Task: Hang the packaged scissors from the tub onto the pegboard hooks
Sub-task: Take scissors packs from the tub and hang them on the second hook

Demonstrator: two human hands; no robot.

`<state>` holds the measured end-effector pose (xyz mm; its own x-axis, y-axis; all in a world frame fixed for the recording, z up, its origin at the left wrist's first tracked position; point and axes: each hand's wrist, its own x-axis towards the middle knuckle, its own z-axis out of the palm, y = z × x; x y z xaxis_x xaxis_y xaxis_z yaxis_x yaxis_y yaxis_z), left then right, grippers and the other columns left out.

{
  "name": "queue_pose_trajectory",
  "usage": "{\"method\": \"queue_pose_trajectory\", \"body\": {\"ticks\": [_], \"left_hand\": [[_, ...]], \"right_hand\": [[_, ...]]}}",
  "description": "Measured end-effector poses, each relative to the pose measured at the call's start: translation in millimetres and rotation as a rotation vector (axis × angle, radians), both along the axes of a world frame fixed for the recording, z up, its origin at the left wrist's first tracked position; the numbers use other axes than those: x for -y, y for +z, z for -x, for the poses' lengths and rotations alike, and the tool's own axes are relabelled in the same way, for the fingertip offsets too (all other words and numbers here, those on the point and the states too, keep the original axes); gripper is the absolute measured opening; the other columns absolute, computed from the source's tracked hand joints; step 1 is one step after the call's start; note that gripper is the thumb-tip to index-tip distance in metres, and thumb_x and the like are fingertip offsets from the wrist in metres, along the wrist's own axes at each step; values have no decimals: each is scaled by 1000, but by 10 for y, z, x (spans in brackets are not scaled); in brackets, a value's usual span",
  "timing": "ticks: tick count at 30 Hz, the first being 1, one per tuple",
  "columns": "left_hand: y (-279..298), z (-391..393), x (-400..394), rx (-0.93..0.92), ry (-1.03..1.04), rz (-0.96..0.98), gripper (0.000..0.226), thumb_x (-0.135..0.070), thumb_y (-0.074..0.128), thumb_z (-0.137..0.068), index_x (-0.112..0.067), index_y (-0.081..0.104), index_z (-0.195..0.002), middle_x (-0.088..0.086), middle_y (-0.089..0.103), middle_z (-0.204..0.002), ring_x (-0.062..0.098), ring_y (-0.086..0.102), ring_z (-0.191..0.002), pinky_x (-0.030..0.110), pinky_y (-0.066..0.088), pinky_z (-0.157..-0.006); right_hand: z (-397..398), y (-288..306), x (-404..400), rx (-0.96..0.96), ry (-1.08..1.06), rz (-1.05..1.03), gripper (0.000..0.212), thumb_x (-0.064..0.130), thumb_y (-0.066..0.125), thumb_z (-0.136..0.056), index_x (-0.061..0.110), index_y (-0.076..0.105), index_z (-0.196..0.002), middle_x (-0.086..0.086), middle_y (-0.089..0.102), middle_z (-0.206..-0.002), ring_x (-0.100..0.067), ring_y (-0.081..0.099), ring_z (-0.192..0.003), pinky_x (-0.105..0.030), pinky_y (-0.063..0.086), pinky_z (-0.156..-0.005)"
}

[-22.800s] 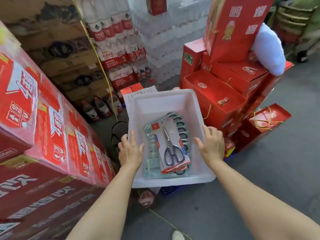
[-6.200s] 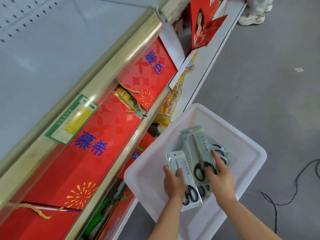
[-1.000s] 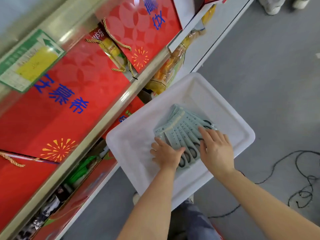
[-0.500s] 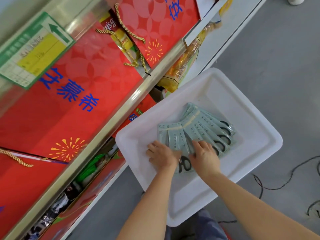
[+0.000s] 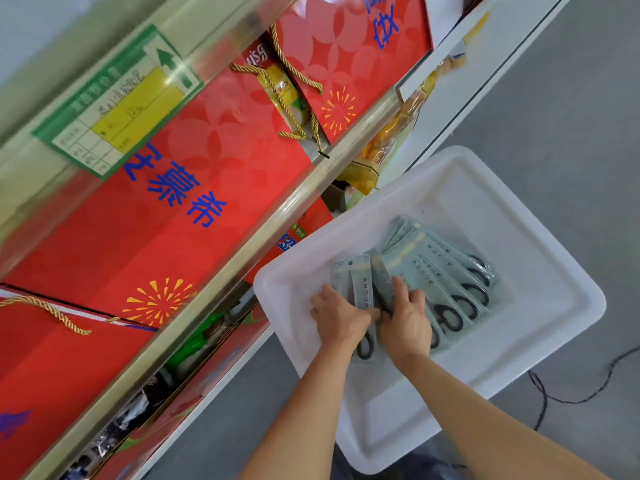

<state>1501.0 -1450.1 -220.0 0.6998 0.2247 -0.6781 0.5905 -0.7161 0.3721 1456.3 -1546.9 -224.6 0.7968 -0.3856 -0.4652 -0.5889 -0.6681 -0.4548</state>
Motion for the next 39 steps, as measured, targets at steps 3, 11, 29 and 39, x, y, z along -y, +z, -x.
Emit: {"method": "queue_pose_trajectory", "body": {"ticks": [3, 11, 29, 39], "left_hand": [[109, -13, 74, -66, 89, 106, 86, -51, 79, -47, -17, 47, -120, 6, 55, -121, 29, 51, -119, 39, 50, -96], [724, -54, 94, 262, 78, 301, 97, -65, 77, -51, -37, 40, -137, -10, 60, -125, 15, 52, -120, 40, 47, -102], [3896, -402, -775, 1191, 366, 481, 85, -14, 73, -86, -35, 26, -154, -57, 39, -118, -27, 41, -116, 2, 35, -99], [5224, -331, -1483, 1546, 481, 317, 84, -15, 72, -87, -45, 26, -151, -52, 37, -120, -29, 38, -114, 5, 32, -100]], "right_hand": [[-20, 150, 140, 67, -129, -190, 76, 6, 61, -82, 25, 30, -149, -10, 56, -123, -33, 61, -97, -29, 42, -64], [-164, 921, 232, 271, -317, -459, 77, 3, 61, -86, 36, 30, -148, 16, 58, -115, 15, 59, -75, -5, 45, -57], [-939, 3866, -410, 861, 2, -748, 82, 19, 78, -75, 51, 37, -139, 14, 58, -132, -10, 60, -116, -43, 50, -99], [-1105, 5122, -1116, 1090, 253, -874, 76, 19, 74, -79, 48, 40, -140, 18, 52, -138, -9, 54, -123, -41, 44, -106]]}}
